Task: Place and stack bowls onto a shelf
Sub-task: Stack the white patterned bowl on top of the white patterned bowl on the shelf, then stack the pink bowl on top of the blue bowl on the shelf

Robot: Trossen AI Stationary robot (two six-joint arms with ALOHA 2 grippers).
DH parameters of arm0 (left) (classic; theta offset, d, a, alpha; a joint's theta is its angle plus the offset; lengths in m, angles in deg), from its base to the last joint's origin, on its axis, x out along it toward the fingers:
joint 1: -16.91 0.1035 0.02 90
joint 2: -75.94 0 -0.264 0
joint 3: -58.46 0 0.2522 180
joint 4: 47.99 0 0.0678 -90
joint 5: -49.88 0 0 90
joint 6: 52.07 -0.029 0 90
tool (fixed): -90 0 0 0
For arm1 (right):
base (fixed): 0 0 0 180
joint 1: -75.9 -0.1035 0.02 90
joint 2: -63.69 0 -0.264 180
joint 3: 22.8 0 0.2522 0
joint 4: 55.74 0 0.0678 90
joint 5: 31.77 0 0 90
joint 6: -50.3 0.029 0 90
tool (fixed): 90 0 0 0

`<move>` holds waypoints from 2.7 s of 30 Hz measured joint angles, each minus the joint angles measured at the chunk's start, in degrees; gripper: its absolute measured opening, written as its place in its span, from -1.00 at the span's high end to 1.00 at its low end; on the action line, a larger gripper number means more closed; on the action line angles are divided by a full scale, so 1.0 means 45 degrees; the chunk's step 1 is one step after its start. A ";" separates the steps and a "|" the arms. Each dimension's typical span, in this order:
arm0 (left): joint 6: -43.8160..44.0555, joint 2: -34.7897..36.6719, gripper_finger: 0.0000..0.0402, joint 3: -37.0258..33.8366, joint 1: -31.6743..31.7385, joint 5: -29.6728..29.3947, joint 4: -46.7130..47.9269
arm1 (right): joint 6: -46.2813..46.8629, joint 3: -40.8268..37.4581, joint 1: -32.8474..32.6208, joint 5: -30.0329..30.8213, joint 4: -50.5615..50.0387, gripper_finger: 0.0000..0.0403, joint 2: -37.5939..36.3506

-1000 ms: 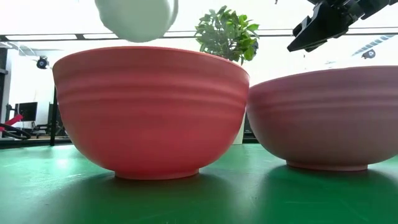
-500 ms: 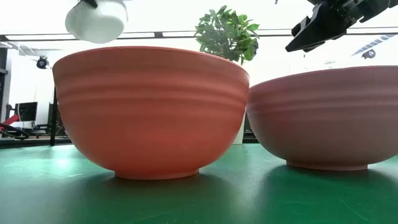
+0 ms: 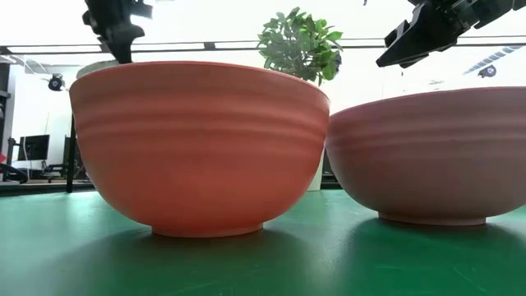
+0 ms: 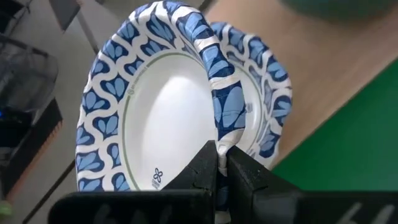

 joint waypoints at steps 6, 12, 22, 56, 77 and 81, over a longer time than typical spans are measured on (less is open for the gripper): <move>-0.0456 -0.0621 0.99 -0.0379 0.0038 0.0000 -0.0621 | -0.0023 0.0000 0.0000 0.0000 -0.0001 0.84 0.0000; -0.0738 -0.1048 0.87 -0.0275 0.0043 -0.0005 -0.0795 | -0.0028 0.0000 0.0005 0.0000 0.0000 0.84 0.0000; -0.0752 -0.1059 0.51 -0.0172 0.0053 0.0025 -0.0992 | -0.0004 0.0000 0.0005 0.0000 -0.0005 0.84 0.0000; -0.2273 0.0455 0.23 -0.4585 -0.7207 0.4031 -1.2609 | 0.0701 0.0000 0.0000 -0.0005 0.1941 0.84 0.0229; -0.4906 0.0712 0.23 -0.6174 -0.7485 0.3993 -1.4318 | 0.3925 0.3273 0.0022 -0.0107 -0.0026 0.84 0.3987; -0.4563 0.0745 0.23 -0.6446 -0.7485 0.3993 -1.3967 | 0.5201 0.4877 0.0207 -0.0114 -0.2810 0.84 0.4860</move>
